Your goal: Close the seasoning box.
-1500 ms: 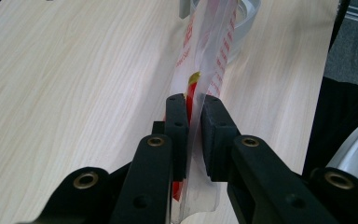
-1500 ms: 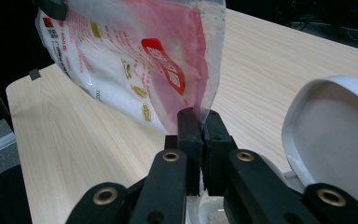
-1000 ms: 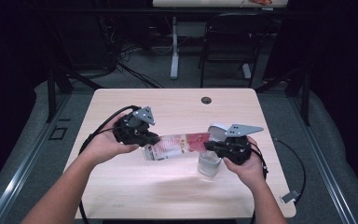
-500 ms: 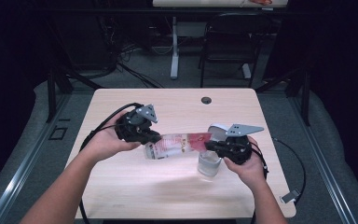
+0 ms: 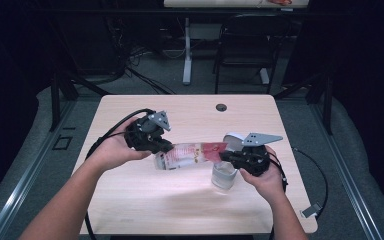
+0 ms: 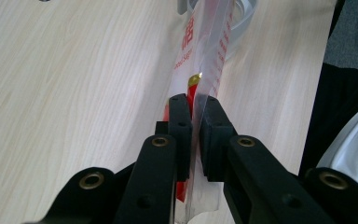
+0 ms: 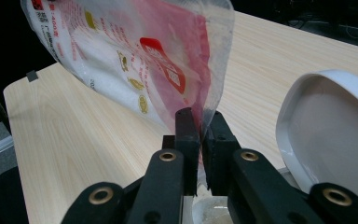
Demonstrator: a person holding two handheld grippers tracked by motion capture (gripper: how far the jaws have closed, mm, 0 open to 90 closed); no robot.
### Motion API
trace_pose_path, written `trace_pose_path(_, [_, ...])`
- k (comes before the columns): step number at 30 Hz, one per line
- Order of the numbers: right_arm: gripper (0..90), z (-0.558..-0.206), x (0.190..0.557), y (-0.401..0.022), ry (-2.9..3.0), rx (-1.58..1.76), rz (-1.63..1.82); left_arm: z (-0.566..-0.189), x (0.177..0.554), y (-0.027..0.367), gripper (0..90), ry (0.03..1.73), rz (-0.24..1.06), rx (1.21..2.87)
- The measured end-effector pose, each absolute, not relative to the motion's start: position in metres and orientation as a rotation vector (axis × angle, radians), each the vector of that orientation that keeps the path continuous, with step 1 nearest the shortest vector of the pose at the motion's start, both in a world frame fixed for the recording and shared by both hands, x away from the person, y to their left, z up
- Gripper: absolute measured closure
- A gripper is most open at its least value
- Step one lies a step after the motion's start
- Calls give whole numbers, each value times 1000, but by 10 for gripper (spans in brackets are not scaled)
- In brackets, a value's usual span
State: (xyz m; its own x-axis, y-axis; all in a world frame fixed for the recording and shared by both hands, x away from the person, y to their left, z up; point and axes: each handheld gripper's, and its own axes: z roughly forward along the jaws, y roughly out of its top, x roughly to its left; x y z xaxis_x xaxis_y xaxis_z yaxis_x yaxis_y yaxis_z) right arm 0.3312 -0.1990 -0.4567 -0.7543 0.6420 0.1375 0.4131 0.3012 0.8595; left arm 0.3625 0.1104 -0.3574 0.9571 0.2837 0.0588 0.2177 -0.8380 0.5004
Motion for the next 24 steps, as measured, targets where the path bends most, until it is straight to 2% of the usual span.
trace_pose_path(24, [794, -457, 331, -205, 2326, 997, 1435, -348, 364, 101, 858, 335, 186, 2614])
